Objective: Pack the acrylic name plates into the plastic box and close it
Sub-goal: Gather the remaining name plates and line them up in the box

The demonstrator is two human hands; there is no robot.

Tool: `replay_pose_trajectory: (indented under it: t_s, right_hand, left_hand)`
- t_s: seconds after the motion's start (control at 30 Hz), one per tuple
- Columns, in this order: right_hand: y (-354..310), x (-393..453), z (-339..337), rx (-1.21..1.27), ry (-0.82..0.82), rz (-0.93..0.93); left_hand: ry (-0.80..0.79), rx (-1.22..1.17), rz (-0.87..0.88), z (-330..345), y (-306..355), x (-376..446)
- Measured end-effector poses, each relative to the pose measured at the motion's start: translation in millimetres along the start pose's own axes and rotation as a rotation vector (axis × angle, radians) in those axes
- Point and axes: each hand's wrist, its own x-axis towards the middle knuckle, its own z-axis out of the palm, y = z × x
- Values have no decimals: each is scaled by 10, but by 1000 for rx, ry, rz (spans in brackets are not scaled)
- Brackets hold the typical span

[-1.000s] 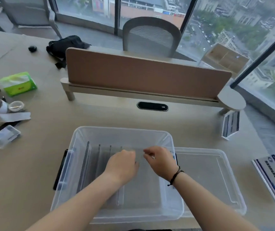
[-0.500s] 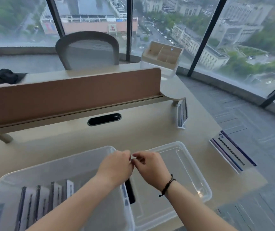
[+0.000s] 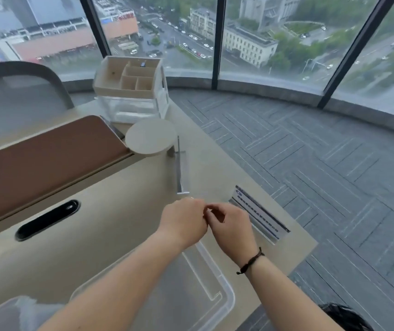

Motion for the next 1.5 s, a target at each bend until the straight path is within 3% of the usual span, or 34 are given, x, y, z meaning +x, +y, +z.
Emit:
replay_pose_trajectory:
  t_s: [0.13, 0.3, 0.47, 0.7, 0.9, 1.17, 1.5]
  right_hand:
    - [450, 173, -458, -26, 129, 79]
    - [1042, 217, -863, -279, 203, 187]
    - [1459, 159, -951, -439, 148, 341]
    - [1641, 158, -846, -508, 111, 389]
    - [1740, 247, -818, -626, 80, 360]
    - [1704, 389, -824, -627, 78, 268]
    - [872, 418, -560, -451, 159, -32]
  left_hand:
    - [-45, -30, 135, 135, 470, 567]
    - [-84, -94, 263, 412, 725, 1081]
    - [-139, 51, 321, 708, 733, 1403]
    - [-160, 145, 322, 945, 657, 1441]
    - [-122, 228, 243, 1062, 542, 1329]
    - [-155, 133, 140, 961, 367, 1205]
    - [107, -187, 9, 275, -297, 462]
